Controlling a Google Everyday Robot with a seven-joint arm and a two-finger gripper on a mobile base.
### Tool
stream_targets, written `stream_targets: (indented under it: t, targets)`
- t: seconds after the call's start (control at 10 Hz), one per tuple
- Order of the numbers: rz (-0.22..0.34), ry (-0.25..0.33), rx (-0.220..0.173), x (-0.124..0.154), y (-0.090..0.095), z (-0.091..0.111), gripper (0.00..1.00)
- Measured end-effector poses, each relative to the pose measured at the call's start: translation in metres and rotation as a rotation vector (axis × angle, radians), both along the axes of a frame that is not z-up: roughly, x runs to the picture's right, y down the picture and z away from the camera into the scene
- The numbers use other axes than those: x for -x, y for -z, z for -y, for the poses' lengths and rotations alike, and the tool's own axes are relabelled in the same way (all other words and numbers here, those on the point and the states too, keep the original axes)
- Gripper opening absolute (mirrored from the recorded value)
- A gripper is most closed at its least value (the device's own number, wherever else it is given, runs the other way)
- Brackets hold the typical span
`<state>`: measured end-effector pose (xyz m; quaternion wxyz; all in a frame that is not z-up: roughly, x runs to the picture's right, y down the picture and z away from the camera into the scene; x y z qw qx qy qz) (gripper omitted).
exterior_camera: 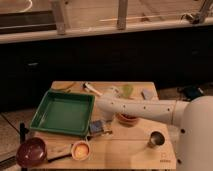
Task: Wipe tray with sponge
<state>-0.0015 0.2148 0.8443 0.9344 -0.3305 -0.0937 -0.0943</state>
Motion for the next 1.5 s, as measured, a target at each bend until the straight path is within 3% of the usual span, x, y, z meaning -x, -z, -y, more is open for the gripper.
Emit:
stream_targets:
  t: [0.2,0.7,1.2,1.4,1.5]
  targets:
    - [0.002,0.01,-0.011,0.0,0.003,0.003,0.0]
    - [-0.009,0.063,-0.077,-0.011,0.041,0.046,0.0]
    - [-0.002,0.102,-0.104,-0.023,0.054,0.062,0.0]
    - [0.017,0.125,-0.113,-0.017,0.058,0.069,0.0]
    - [0.08,0.202,-0.124,0.018,0.061,0.086,0.0]
